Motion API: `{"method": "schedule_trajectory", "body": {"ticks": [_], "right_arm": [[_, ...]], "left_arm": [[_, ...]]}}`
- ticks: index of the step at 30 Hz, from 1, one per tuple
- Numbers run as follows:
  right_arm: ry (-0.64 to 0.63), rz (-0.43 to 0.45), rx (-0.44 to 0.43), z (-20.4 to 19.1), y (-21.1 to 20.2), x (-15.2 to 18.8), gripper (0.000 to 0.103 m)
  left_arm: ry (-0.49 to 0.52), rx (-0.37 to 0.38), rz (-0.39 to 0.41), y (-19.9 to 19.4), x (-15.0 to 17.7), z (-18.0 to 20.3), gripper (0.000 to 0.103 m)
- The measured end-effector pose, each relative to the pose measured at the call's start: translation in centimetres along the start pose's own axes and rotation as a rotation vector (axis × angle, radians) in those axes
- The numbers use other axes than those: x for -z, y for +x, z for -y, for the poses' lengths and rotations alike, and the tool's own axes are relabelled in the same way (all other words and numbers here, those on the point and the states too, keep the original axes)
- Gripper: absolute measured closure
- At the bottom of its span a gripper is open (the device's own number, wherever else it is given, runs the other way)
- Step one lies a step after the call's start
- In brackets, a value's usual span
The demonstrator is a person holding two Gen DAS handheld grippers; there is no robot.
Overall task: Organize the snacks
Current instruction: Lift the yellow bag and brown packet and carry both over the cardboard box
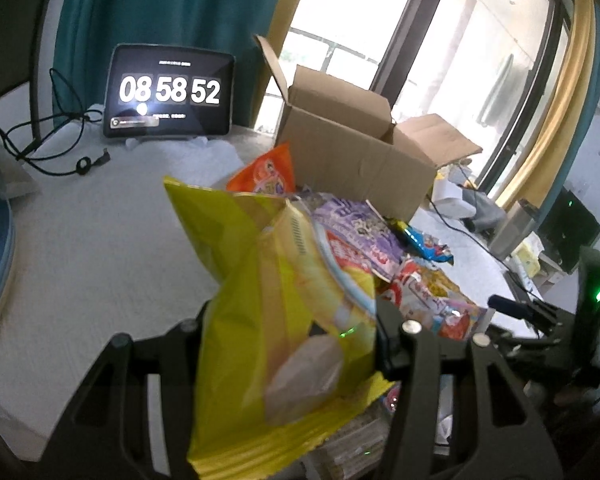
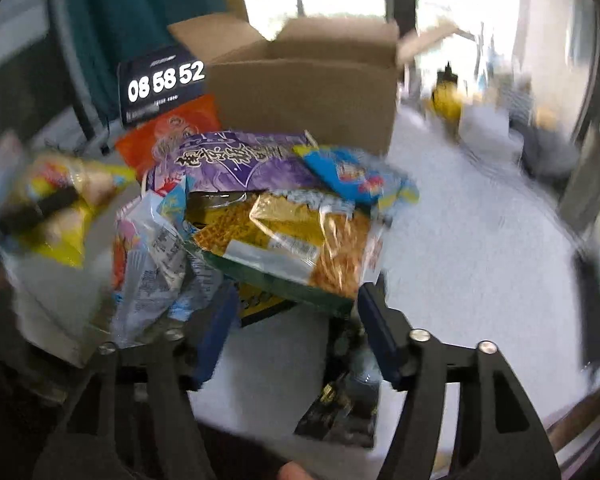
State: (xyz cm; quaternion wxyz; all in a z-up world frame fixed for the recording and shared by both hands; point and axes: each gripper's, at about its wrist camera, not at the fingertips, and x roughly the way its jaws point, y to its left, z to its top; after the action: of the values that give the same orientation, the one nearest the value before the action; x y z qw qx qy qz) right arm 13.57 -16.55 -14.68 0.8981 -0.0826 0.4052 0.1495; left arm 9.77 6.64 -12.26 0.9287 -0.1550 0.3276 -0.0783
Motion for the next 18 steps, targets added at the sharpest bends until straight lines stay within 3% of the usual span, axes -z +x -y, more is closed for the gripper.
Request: {"method": "schedule_trajectory", "body": {"ticks": [5, 14, 18], "right_arm": [[-0.235, 0.02, 0.212, -3.0, 2.7, -0.3, 0.034], [-0.28, 0.093, 0.258, -2.8, 3.8, -3.1, 0.034], [-0.326, 0.068, 0.197, -2.8, 3.8, -3.2, 0.037]], "left_arm": [[-0.013, 0.0, 0.015, -0.7, -0.1, -0.9, 0.047], [-0.011, -0.005, 0.045, -1.0, -1.1, -1.2, 0.047], [0.0, -0.015, 0.065, -1.3, -1.7, -1.0, 0.047]]}}
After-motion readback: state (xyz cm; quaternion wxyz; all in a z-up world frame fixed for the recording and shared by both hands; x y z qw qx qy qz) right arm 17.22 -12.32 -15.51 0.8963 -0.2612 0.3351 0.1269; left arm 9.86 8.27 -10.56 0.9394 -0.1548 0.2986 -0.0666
